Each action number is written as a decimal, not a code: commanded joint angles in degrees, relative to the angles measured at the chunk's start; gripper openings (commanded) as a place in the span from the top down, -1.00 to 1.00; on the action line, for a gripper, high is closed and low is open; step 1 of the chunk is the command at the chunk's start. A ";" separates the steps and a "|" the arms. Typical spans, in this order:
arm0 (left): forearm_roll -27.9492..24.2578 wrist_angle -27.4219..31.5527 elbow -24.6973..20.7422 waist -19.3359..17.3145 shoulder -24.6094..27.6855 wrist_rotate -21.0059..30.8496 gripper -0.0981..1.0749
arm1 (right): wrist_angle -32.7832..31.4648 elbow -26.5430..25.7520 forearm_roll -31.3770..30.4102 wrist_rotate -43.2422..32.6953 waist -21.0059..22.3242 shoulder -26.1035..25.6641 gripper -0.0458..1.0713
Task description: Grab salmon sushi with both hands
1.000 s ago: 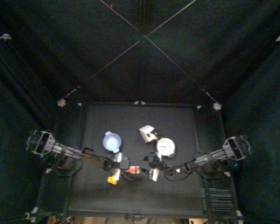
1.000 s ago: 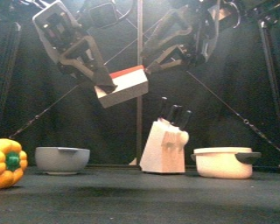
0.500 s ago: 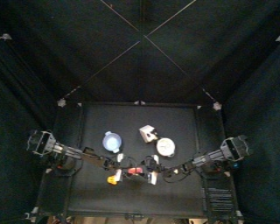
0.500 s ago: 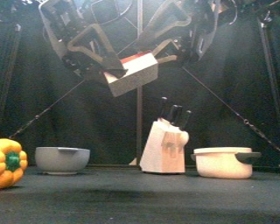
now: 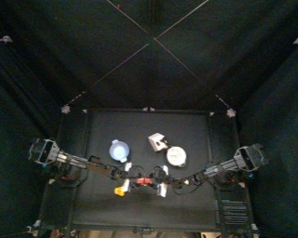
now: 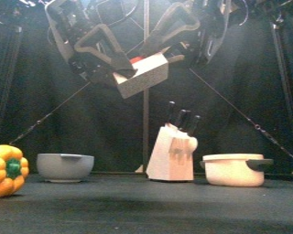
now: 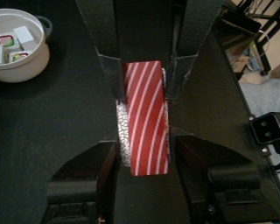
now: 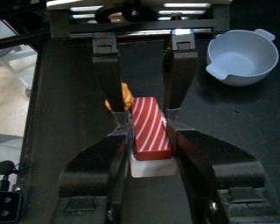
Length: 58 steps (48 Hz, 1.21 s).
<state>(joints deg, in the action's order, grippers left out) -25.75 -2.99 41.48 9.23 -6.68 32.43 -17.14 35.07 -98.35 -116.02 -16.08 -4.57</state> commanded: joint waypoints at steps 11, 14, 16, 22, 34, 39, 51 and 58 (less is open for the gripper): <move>-0.09 -0.70 -0.70 -0.62 -0.35 -0.09 0.30 | 1.41 -0.97 2.37 0.00 1.23 -0.70 -0.31; -0.09 -0.62 -0.62 -0.79 -0.35 -0.09 0.30 | 1.67 -0.97 2.90 0.00 1.49 -0.70 -0.31; -0.18 -0.70 -0.62 -0.88 -0.35 -0.09 0.30 | 1.76 -0.88 3.16 -0.09 1.58 -0.70 -0.31; -0.18 -0.62 -0.62 -0.97 -0.35 -0.09 0.30 | 1.76 -0.88 3.52 0.00 1.76 -0.70 -0.31; -0.18 -0.62 -0.26 -1.05 -0.88 -0.09 0.30 | 1.76 -0.88 3.52 0.00 1.76 -0.70 -0.31; -0.18 -0.70 -0.09 -1.14 -1.14 -0.09 0.30 | 1.76 -0.97 3.52 0.00 1.76 -0.79 -0.31; -0.18 -1.05 0.00 -1.49 -1.32 -0.09 0.30 | 1.76 -0.88 3.60 0.00 1.76 -0.79 -0.31; -0.18 -1.93 0.18 -1.67 -1.41 -0.09 0.30 | 1.76 -0.88 3.60 0.09 1.76 -0.79 -0.30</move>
<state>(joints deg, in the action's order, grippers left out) -25.75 -3.87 42.28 8.00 -6.86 32.43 -15.47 34.98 -94.75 -116.02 -14.41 -4.39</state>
